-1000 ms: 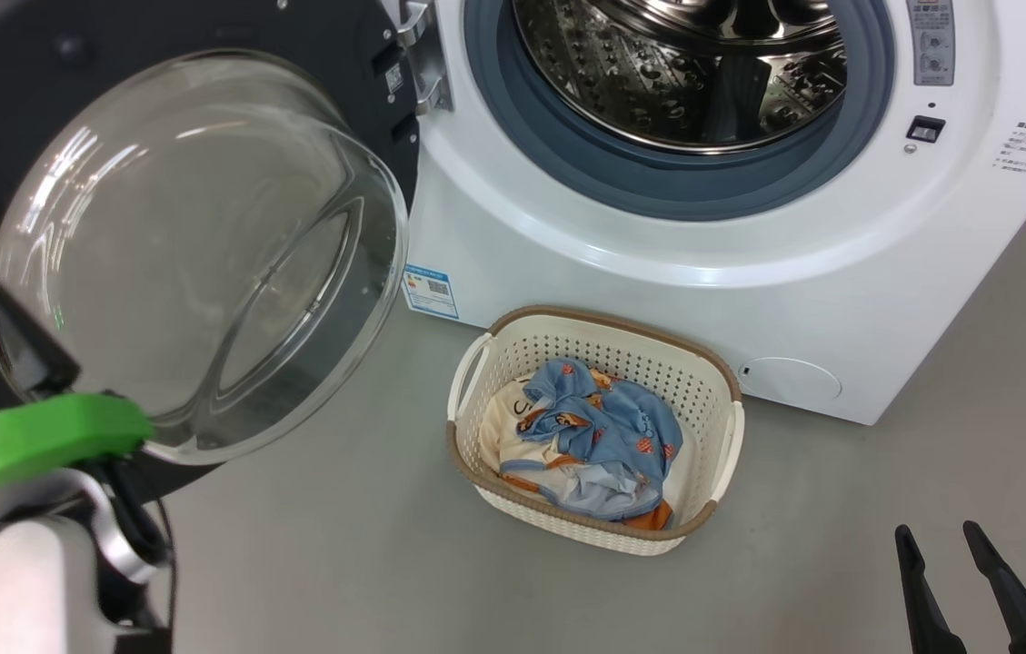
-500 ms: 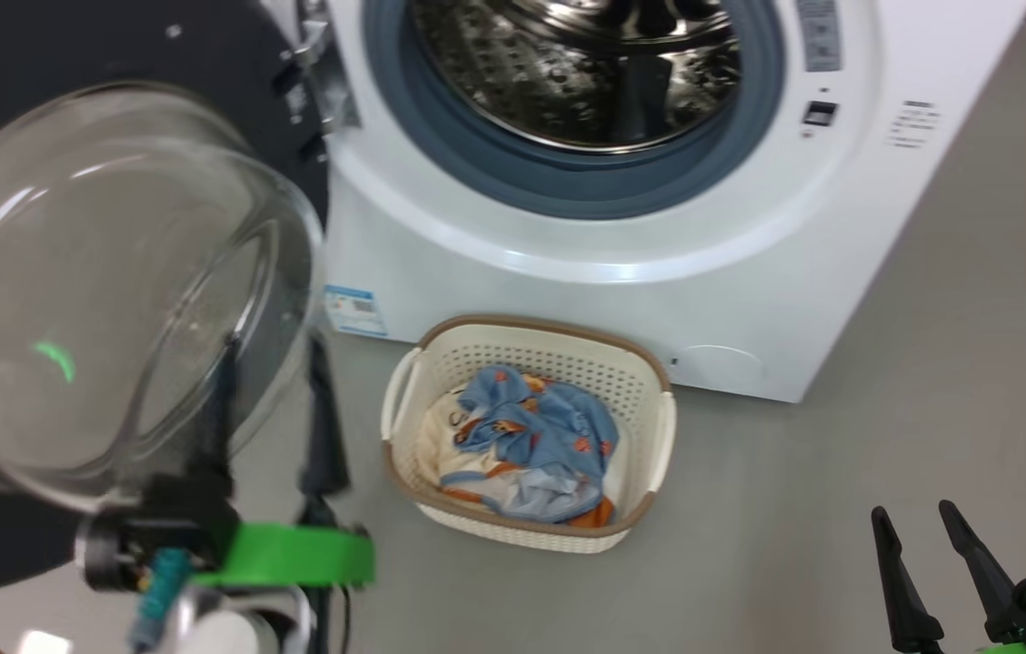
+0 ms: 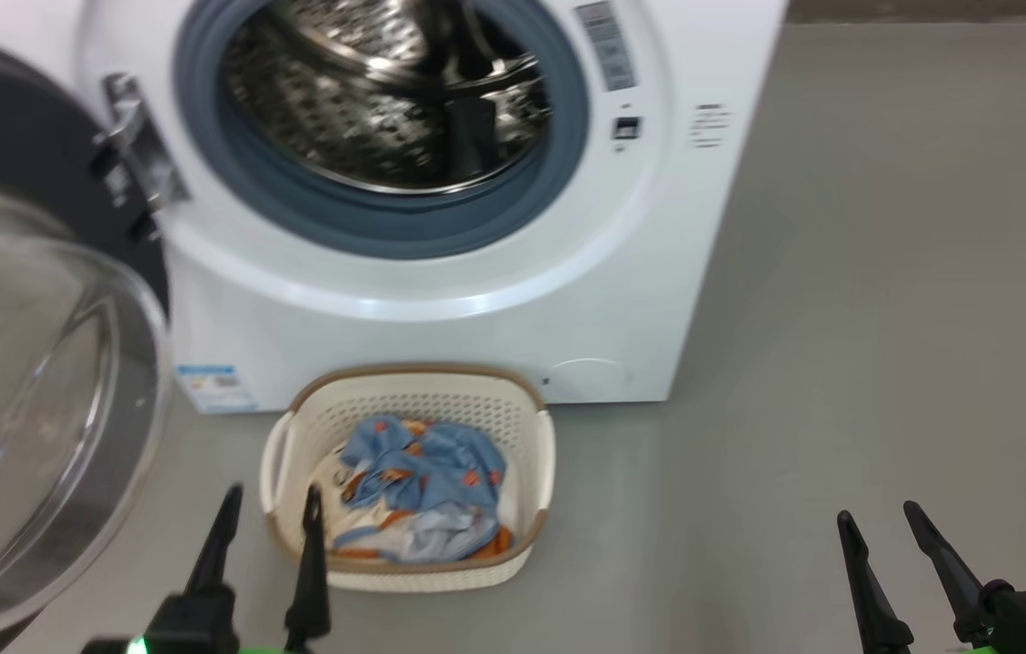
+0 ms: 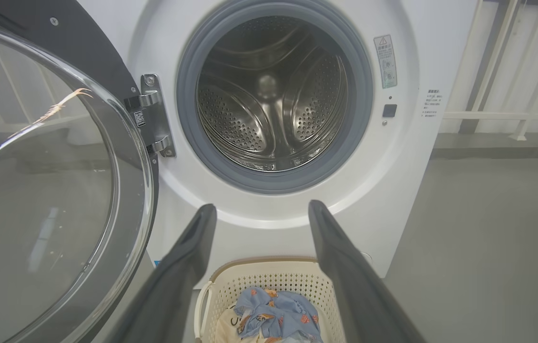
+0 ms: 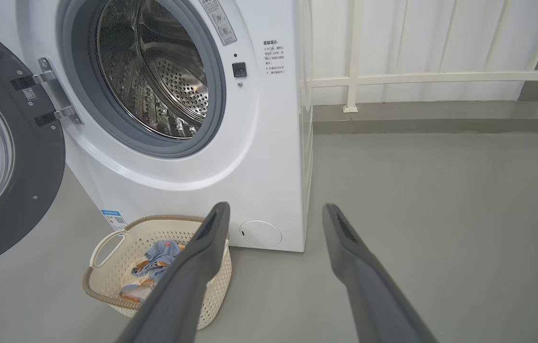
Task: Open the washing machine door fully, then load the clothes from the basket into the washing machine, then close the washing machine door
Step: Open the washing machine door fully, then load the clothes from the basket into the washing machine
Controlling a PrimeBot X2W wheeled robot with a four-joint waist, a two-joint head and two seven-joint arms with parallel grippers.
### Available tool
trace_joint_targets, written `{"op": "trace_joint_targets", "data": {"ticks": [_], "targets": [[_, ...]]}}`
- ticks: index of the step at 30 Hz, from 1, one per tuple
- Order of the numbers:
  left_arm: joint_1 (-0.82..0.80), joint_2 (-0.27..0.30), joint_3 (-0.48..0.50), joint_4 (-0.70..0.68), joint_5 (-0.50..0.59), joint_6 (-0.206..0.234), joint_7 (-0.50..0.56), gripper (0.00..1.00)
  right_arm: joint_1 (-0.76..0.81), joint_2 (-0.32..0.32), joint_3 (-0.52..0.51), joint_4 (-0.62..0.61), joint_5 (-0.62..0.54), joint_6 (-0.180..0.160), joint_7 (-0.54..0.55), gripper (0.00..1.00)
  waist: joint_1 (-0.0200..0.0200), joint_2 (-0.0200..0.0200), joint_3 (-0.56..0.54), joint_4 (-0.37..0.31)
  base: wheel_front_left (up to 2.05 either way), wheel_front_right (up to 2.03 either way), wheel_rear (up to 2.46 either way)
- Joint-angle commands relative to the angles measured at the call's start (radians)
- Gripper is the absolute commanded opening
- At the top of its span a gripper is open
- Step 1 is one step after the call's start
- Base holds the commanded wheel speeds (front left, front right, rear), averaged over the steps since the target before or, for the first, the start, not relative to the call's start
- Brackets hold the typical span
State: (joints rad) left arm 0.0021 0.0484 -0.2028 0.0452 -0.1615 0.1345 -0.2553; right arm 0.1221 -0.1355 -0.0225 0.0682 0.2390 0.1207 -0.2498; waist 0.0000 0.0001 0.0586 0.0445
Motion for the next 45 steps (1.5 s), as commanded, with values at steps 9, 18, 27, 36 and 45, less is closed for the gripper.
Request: {"op": "trace_joint_targets", "data": {"ticks": [9,18,27,36,45], "targets": [[0.116,0.004,0.122,-0.059,0.04,0.005,-0.006,1.0,0.016,0.0,0.012,-0.05,-0.016,0.01,-0.012,1.0,0.0,-0.0001,-0.051,-0.158,0.0,0.0,0.0],[0.162,0.002,0.149,-0.074,0.042,0.016,-0.006,1.0,0.03,0.025,-0.007,-0.048,-0.021,0.01,-0.012,1.0,0.0,-0.0001,-0.062,-0.15,0.0,0.0,0.0],[0.16,0.002,0.148,-0.075,0.041,0.012,-0.006,1.0,0.03,0.022,-0.001,-0.044,-0.03,0.01,-0.012,1.0,0.0,-0.0001,-0.072,-0.095,0.0,0.0,0.0],[0.165,0.002,0.142,-0.072,0.029,0.01,-0.006,1.0,0.029,0.017,0.003,-0.042,-0.029,0.01,-0.012,1.0,0.0,-0.0001,-0.081,-0.065,0.0,0.0,0.0],[0.169,0.002,0.147,-0.061,0.017,-0.013,-0.006,1.0,0.032,0.018,0.008,-0.042,-0.023,0.01,-0.012,1.0,0.0,-0.0001,-0.076,-0.062,0.06,-0.06,0.0]]}}
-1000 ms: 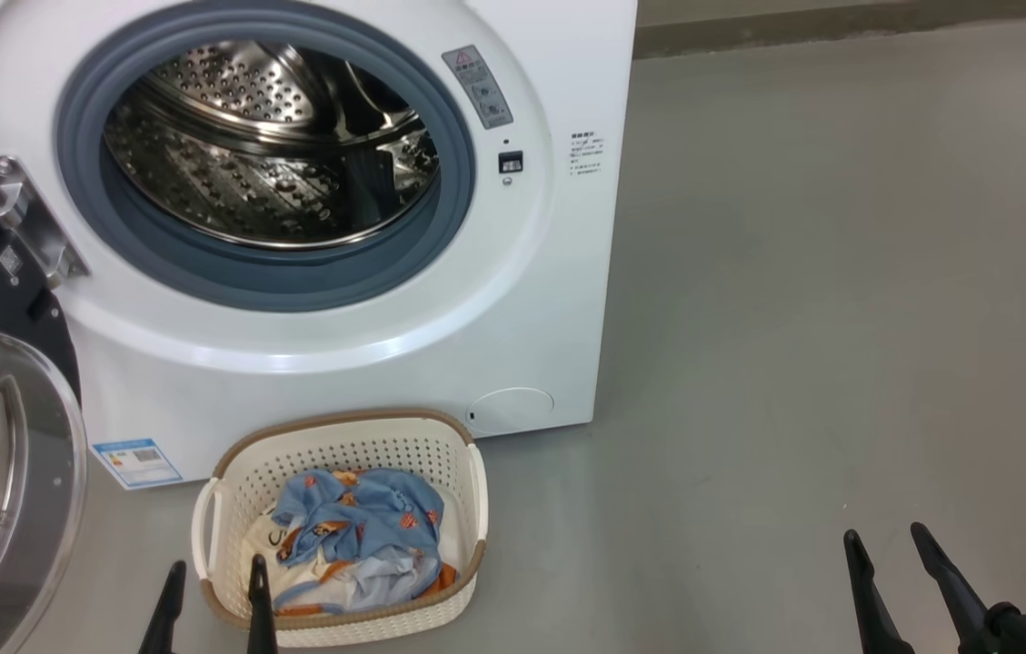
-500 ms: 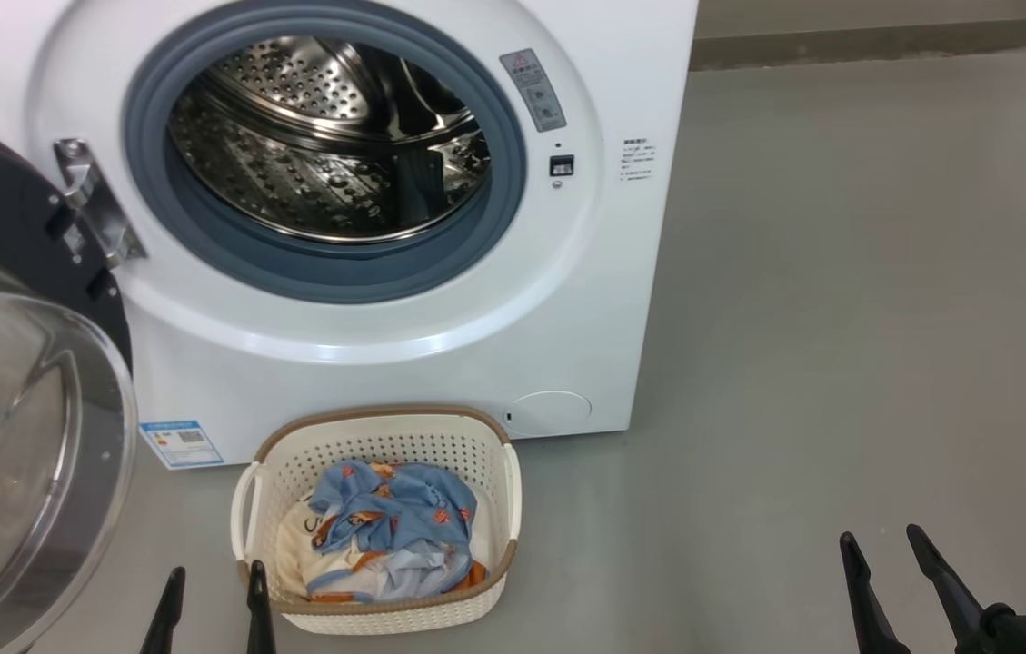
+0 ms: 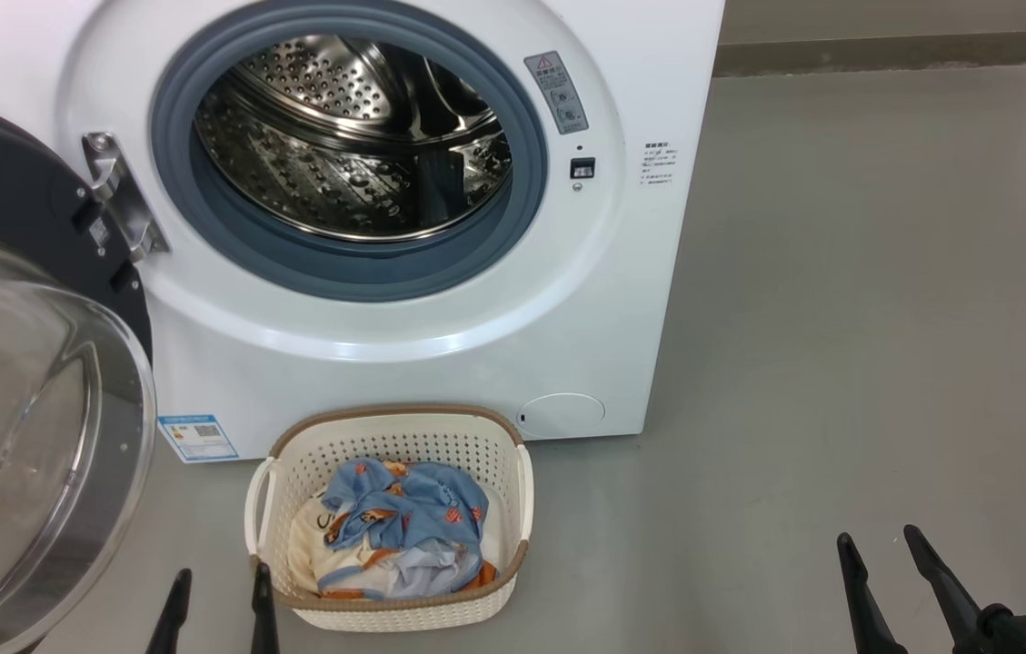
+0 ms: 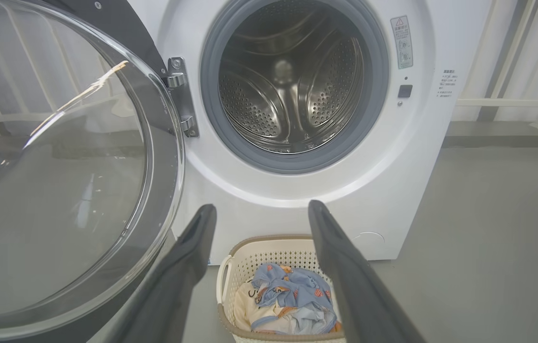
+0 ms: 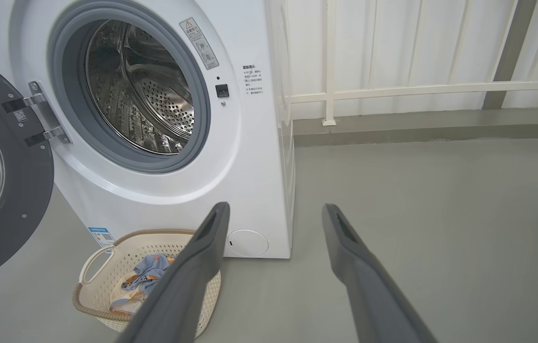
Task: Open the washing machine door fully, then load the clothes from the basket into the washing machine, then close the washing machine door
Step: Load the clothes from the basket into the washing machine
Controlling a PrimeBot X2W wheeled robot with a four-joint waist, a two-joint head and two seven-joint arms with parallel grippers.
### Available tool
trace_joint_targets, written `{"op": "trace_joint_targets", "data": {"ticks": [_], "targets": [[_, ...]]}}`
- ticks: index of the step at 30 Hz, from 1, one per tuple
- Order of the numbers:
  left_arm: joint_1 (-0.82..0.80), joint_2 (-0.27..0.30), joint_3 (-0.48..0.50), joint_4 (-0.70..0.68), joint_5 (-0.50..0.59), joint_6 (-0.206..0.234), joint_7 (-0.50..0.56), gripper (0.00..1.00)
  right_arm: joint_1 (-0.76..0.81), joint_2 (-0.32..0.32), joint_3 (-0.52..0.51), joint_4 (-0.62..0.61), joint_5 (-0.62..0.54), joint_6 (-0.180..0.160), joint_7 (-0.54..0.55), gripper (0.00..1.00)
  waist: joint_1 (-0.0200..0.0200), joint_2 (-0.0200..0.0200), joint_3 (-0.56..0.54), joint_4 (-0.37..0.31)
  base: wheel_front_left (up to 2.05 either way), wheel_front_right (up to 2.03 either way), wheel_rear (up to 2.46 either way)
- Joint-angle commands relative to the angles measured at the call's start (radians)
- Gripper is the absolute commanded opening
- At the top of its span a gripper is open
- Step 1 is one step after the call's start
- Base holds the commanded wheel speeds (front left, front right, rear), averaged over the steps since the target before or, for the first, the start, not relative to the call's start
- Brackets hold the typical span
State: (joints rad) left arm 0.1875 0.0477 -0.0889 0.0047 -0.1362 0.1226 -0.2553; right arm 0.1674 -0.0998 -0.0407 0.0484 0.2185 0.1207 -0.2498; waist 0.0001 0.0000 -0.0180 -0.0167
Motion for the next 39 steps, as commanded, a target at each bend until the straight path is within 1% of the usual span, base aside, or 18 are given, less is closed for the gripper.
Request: {"op": "trace_joint_targets", "data": {"ticks": [1,9,13,17,28,33,35,39], "targets": [[-0.016,0.003,0.037,-0.018,-0.006,-0.003,-0.006,1.0,-0.013,-0.018,0.027,-0.022,-0.002,0.01,-0.012,1.0,0.0,0.0,0.001,-0.001,0.46,-0.46,0.0],[-0.022,0.003,0.06,-0.017,-0.007,-0.009,-0.006,1.0,-0.016,-0.02,0.024,-0.022,0.002,0.01,-0.012,1.0,0.0,0.0,0.011,-0.006,1.08,-1.08,0.0],[-0.024,0.003,0.06,-0.021,0.039,0.012,-0.006,1.0,-0.018,-0.021,0.022,-0.023,0.006,0.01,-0.012,1.0,0.0,0.0,0.015,-0.008,1.44,-1.44,0.0],[-0.026,0.003,0.054,-0.022,0.03,0.025,-0.006,1.0,-0.018,-0.02,0.021,-0.024,0.008,0.01,-0.012,1.0,0.0,0.0,0.018,-0.009,1.03,-1.03,0.0],[-0.026,0.003,0.032,-0.027,0.03,0.029,-0.006,1.0,-0.022,-0.014,0.026,-0.022,0.016,0.01,-0.012,1.0,0.0,0.0,0.03,-0.006,0.19,-0.19,0.0],[-0.026,0.003,0.017,-0.023,0.058,0.031,-0.006,1.0,-0.028,-0.002,0.029,-0.014,0.051,0.01,-0.012,1.0,0.0,0.0,0.053,-0.014,0.0,0.0,0.0],[-0.034,0.003,0.011,-0.017,0.044,0.038,-0.006,1.0,-0.034,0.009,0.024,-0.008,0.082,0.01,-0.012,1.0,0.0,0.0,0.072,-0.021,0.0,0.0,0.0],[-0.068,0.003,-0.013,0.019,0.043,0.036,-0.006,1.0,-0.052,0.028,0.016,0.012,0.149,0.01,-0.012,1.0,0.0,0.0,0.126,-0.037,0.0,0.0,0.0]]}}
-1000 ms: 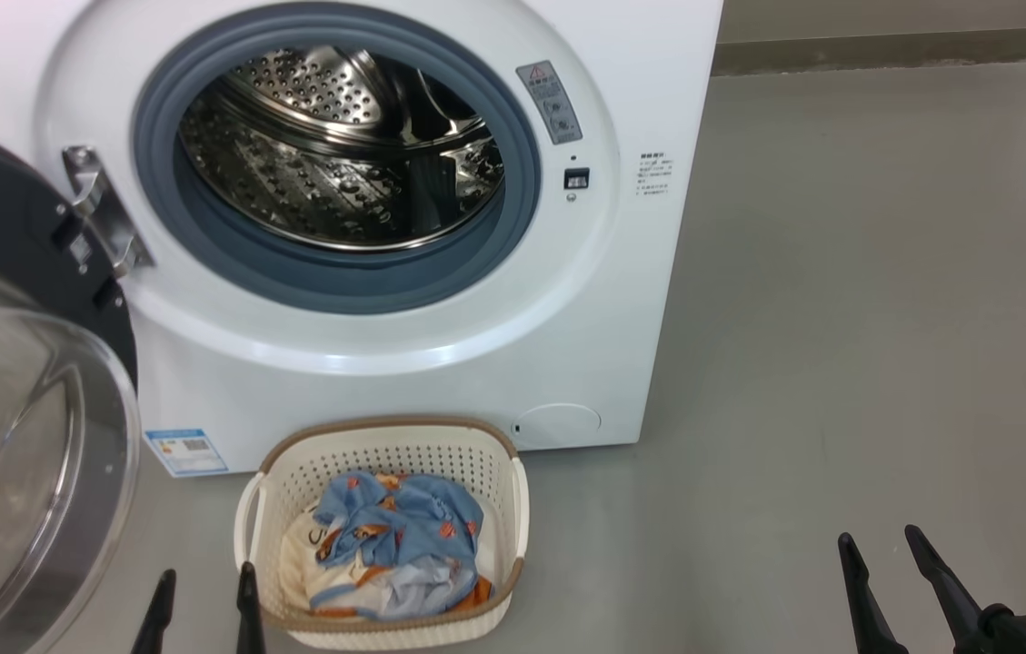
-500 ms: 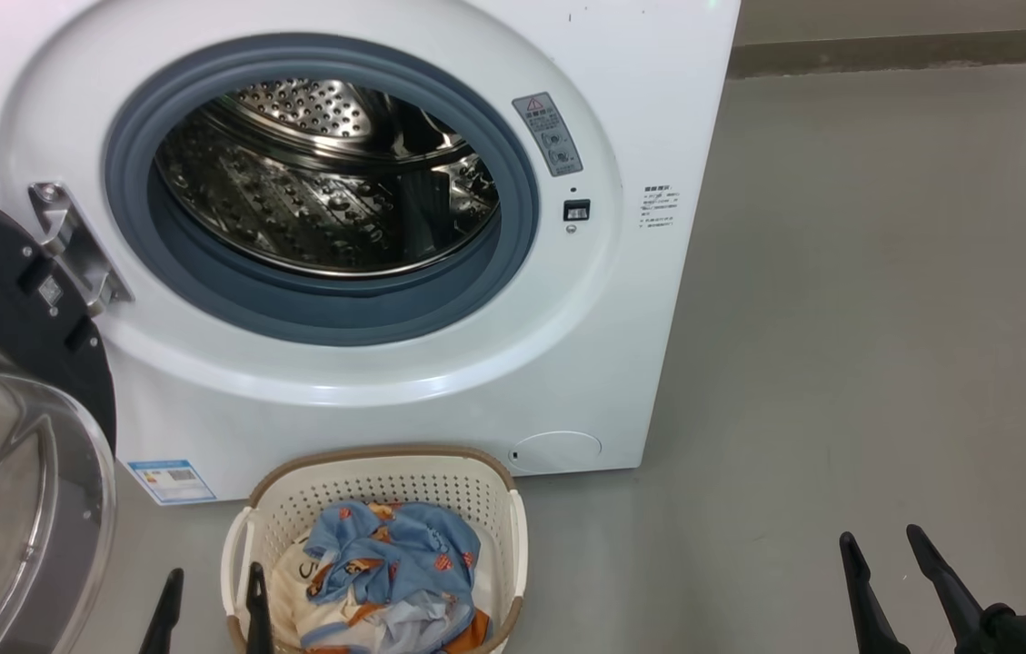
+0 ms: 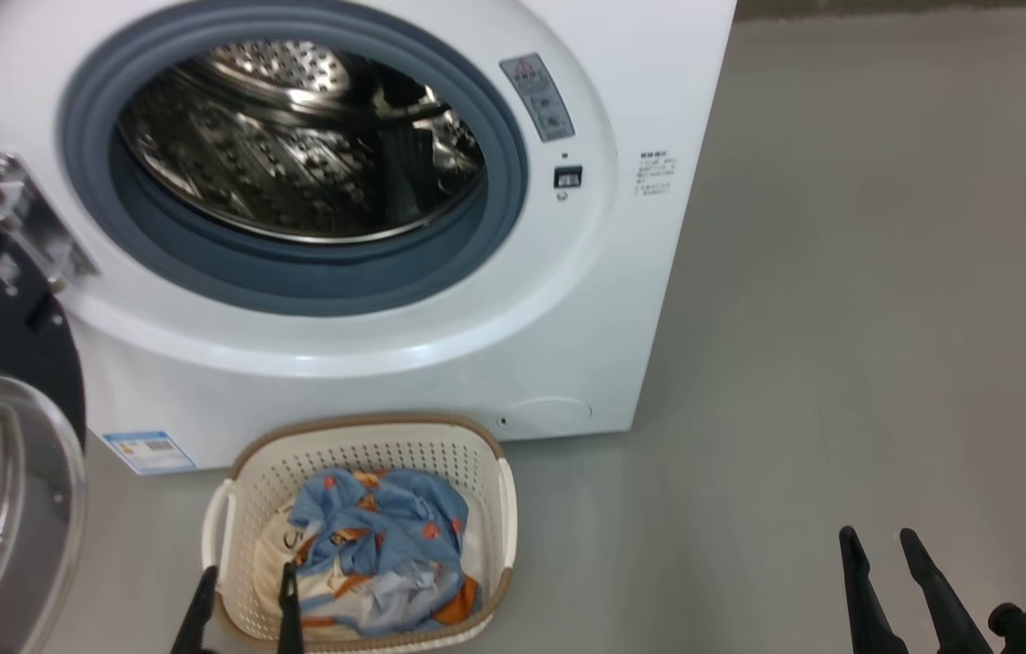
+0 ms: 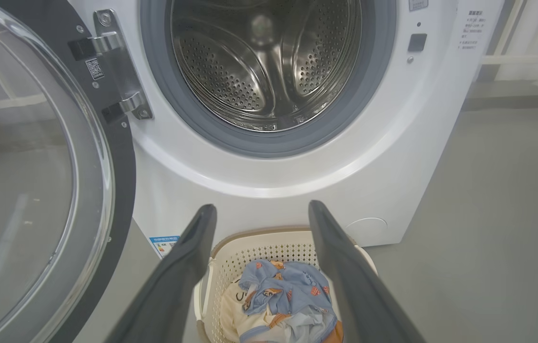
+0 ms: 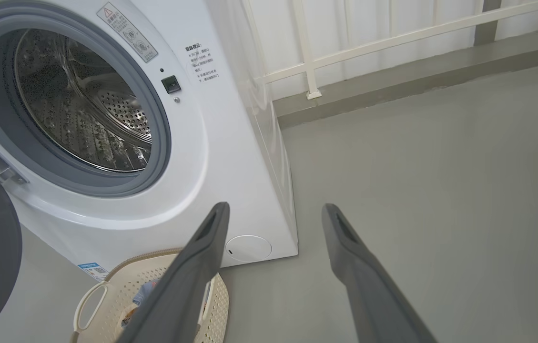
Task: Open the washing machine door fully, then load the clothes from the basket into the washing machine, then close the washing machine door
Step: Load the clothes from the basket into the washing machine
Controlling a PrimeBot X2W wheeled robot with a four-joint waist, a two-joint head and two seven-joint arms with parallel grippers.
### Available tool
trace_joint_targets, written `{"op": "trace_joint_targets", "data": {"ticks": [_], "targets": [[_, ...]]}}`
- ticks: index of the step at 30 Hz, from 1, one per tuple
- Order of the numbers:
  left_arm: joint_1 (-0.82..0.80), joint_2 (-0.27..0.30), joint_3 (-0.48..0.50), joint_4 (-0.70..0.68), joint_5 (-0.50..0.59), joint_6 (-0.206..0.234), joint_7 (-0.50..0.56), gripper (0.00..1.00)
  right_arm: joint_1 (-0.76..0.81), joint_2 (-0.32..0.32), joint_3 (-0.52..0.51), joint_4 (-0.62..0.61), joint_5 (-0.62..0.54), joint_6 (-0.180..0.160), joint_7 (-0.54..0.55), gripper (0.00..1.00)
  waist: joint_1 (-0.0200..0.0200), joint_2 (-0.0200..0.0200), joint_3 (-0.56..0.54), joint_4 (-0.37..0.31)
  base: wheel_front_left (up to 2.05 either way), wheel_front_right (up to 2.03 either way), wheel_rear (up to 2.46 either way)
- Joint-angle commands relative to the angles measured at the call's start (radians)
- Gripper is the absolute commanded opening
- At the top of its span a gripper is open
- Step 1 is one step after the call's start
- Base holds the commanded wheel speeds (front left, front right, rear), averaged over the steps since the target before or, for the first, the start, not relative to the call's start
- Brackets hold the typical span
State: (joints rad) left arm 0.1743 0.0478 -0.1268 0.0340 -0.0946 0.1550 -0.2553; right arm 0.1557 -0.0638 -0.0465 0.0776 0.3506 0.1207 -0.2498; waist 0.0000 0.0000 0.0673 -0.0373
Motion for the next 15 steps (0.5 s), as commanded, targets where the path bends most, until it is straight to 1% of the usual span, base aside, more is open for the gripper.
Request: {"op": "trace_joint_targets", "data": {"ticks": [1,2,3,4,6,10,13,15], "targets": [[-0.068,0.002,0.017,0.008,-0.002,-0.002,-0.006,1.0,-0.046,-0.004,0.022,-0.012,0.032,0.01,-0.012,1.0,0.0,0.0,0.058,-0.022,0.0,0.0,0.0],[-0.083,0.002,0.012,0.032,-0.005,-0.007,-0.006,1.0,-0.052,-0.001,0.026,-0.005,0.049,0.01,-0.012,1.0,0.0,0.0,0.077,-0.027,0.0,0.0,0.0],[-0.125,0.002,-0.001,0.088,-0.007,-0.026,-0.006,1.0,-0.068,0.004,0.039,0.011,0.078,0.01,-0.012,1.0,0.0,0.0,0.117,-0.038,0.0,0.0,0.0],[-0.152,0.002,0.0,0.105,-0.023,-0.031,-0.006,1.0,-0.077,0.006,0.043,0.019,0.086,0.01,-0.012,1.0,0.0,0.0,0.139,-0.044,0.0,0.0,0.0],[-0.201,0.007,-0.011,0.166,-0.015,-0.054,-0.006,1.0,-0.099,0.009,0.047,0.041,0.105,0.01,-0.012,1.0,0.0,0.0,0.185,-0.057,0.0,0.0,0.0],[-0.312,0.007,-0.003,0.297,-0.032,-0.083,-0.006,1.0,-0.15,0.012,0.09,0.072,0.133,0.01,-0.012,1.0,0.0,0.0,0.284,-0.085,0.0,0.0,0.0],[-0.401,0.016,0.003,0.412,-0.035,-0.094,-0.006,1.0,-0.188,0.012,0.128,0.09,0.167,0.01,-0.012,1.0,0.0,0.0,0.355,-0.108,0.0,0.0,0.0],[-0.461,0.036,0.0,0.487,-0.021,-0.096,-0.006,1.0,-0.215,0.013,0.16,0.083,0.208,0.01,-0.012,1.0,0.0,0.0,0.399,-0.122,0.0,0.0,0.0]]}}
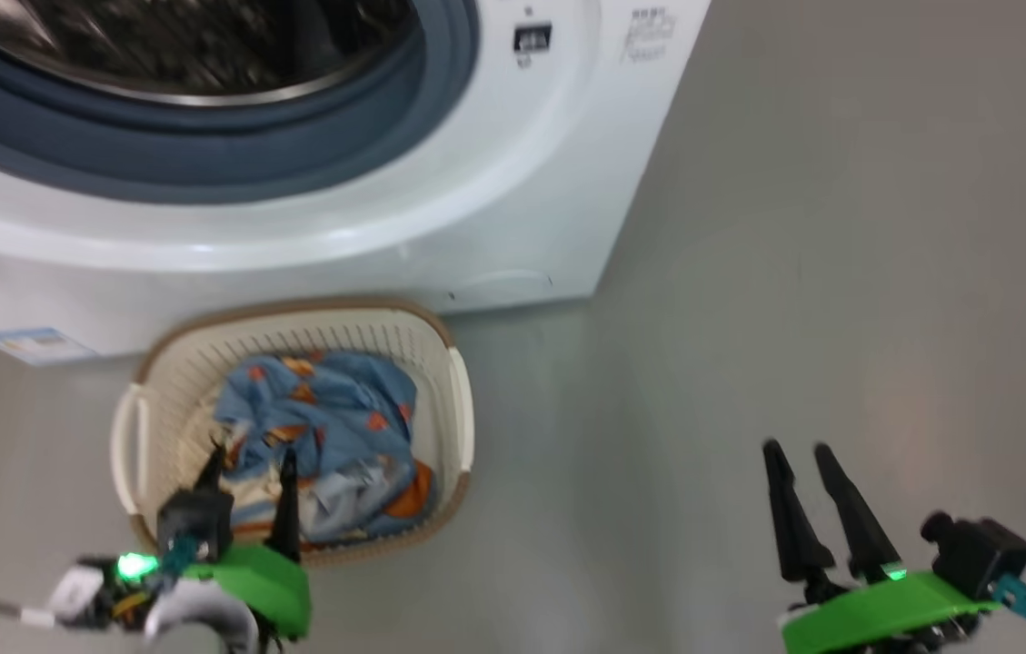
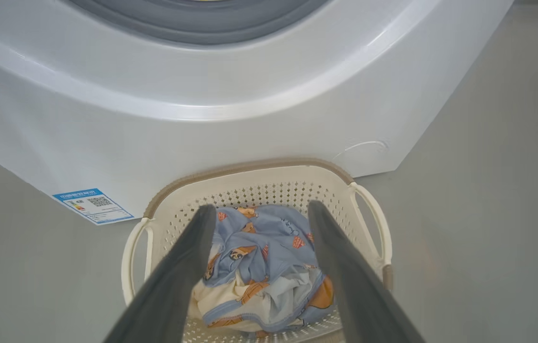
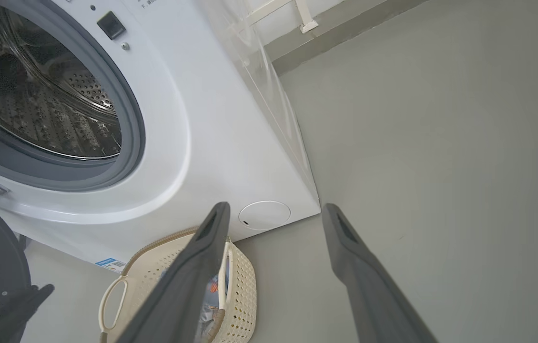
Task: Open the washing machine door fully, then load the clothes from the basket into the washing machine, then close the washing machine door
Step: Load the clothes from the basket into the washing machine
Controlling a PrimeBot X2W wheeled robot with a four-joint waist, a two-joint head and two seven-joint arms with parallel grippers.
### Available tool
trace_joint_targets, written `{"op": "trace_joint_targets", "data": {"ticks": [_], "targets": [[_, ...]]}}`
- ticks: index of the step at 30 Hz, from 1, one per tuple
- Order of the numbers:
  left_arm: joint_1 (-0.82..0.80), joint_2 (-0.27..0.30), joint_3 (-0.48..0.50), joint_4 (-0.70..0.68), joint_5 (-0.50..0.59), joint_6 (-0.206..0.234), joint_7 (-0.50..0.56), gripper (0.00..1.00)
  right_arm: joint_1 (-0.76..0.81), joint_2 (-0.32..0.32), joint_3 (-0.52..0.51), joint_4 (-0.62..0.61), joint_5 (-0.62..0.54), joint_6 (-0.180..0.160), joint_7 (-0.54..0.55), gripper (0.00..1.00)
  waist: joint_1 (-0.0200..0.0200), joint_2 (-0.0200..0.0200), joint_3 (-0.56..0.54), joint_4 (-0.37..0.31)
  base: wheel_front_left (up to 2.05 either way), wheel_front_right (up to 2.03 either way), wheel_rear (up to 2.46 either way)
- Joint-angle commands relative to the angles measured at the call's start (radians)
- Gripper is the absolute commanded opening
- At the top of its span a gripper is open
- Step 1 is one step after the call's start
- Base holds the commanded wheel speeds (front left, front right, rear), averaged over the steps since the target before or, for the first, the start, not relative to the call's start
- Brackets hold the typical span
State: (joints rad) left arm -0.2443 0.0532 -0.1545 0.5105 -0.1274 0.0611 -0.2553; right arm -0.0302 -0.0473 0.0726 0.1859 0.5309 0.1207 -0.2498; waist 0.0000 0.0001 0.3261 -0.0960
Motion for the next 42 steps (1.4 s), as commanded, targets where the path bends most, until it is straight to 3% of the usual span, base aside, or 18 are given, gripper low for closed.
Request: {"op": "trace_joint_targets", "data": {"ticks": [1,5,10,20,34,42], "targets": [[-0.072,0.044,0.016,0.049,0.025,-0.011,-0.005,1.0,-0.04,-0.004,0.05,-0.032,0.05,0.01,-0.012,1.0,0.0,-0.0001,0.162,-0.071,0.0,0.0,0.0],[-0.157,0.057,0.024,0.156,0.02,-0.014,-0.002,1.0,-0.065,-0.013,0.048,-0.041,0.093,0.01,-0.012,1.0,0.0,-0.0001,0.223,-0.087,0.0,0.0,0.0],[-0.286,0.069,0.049,0.331,-0.033,-0.067,0.044,1.0,-0.107,-0.047,0.072,-0.033,0.107,0.01,-0.012,1.0,0.0,-0.0001,0.307,-0.107,0.0,0.0,0.0],[-0.487,0.099,0.094,0.579,-0.095,-0.077,0.065,1.0,-0.158,-0.081,0.056,-0.037,0.129,0.01,-0.012,1.0,0.0,-0.0001,0.435,-0.13,0.0,0.0,0.0],[-0.664,0.111,0.122,0.711,-0.158,-0.111,0.074,1.0,-0.169,-0.074,0.016,-0.064,0.097,0.01,-0.012,1.0,0.0,-0.0001,0.545,-0.153,0.0,0.0,0.0],[-0.739,0.132,0.1,0.746,-0.148,-0.088,0.119,1.0,-0.175,-0.076,0.006,-0.091,0.093,0.01,-0.012,1.0,0.0,-0.0001,0.599,-0.161,0.0,0.0,0.0]]}}
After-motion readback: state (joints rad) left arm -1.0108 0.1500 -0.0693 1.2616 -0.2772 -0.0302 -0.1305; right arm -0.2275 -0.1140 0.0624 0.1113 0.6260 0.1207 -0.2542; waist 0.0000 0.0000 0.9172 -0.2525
